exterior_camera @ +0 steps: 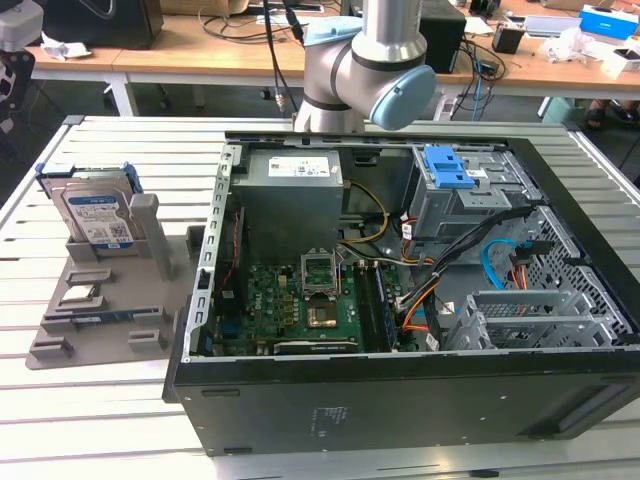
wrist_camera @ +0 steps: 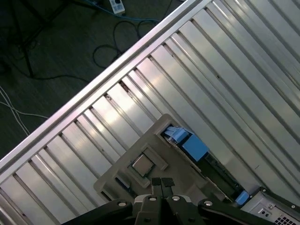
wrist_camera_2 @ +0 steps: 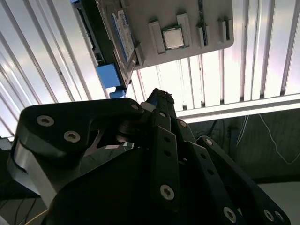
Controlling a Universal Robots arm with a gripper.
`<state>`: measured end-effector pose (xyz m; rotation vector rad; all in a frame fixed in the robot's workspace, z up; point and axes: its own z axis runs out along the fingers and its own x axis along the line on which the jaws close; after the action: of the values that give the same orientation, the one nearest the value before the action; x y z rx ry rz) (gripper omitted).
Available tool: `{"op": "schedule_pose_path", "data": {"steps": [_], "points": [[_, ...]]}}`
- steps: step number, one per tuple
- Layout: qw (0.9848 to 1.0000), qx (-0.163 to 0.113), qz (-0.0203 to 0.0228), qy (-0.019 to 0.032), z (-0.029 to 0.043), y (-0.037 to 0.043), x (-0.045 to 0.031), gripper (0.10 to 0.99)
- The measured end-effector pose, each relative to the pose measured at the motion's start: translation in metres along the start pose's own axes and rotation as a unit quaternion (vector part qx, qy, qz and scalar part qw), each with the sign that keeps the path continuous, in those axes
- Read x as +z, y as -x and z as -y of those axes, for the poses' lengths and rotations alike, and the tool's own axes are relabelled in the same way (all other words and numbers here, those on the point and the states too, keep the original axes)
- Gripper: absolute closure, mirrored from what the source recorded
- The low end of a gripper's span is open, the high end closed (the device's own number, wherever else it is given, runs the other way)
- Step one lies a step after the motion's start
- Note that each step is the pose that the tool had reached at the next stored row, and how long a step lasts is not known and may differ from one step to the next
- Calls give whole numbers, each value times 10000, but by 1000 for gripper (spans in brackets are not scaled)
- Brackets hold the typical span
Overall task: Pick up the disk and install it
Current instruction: 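Pick up the disk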
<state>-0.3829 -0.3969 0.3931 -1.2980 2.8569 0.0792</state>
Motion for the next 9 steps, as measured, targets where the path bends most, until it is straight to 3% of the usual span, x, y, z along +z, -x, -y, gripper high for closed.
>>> {"op": "schedule_pose_path", "data": {"steps": [9], "points": [[9992,-403,-18,9,0,0,0,980]]}}
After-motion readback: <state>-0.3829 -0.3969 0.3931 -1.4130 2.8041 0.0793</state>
